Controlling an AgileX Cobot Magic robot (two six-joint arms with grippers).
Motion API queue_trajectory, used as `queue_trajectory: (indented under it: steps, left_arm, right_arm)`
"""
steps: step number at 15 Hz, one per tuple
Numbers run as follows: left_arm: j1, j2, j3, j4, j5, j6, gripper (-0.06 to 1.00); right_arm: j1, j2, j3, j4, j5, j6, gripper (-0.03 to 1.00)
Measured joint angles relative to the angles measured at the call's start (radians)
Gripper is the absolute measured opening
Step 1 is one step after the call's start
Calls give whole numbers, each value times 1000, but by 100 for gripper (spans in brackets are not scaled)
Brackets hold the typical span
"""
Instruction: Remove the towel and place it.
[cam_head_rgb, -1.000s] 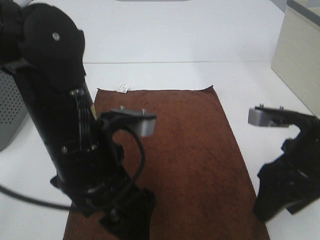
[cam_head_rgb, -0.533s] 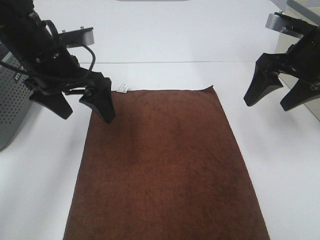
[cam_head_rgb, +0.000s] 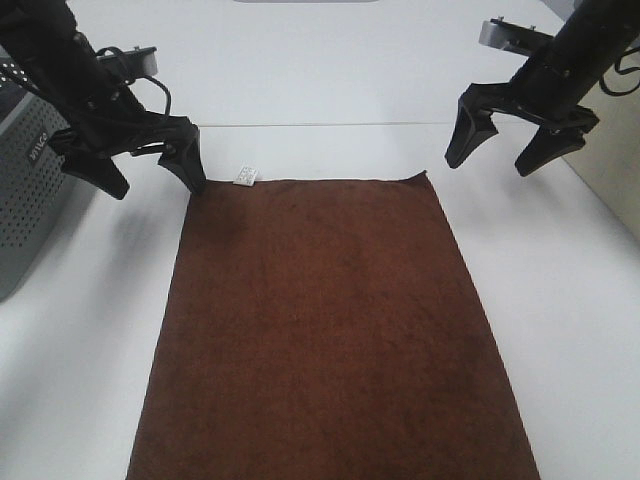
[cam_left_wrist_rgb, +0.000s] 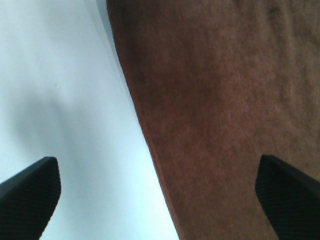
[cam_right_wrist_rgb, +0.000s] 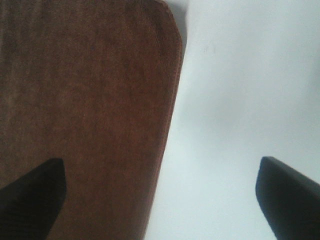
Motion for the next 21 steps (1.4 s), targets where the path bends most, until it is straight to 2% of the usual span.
queue_trajectory:
  steps: [4, 8, 21]
  left_arm:
    - [0, 193, -224, 0, -5, 0, 99]
    - [0, 320, -363, -3, -7, 17, 99]
    - [0, 348, -398, -29, 7, 20, 98]
  right_arm:
    - [0, 210, -236, 4, 15, -1, 98]
    - [0, 326, -340, 14, 16, -12, 98]
    - [-1, 364, -357, 130, 11, -10, 98]
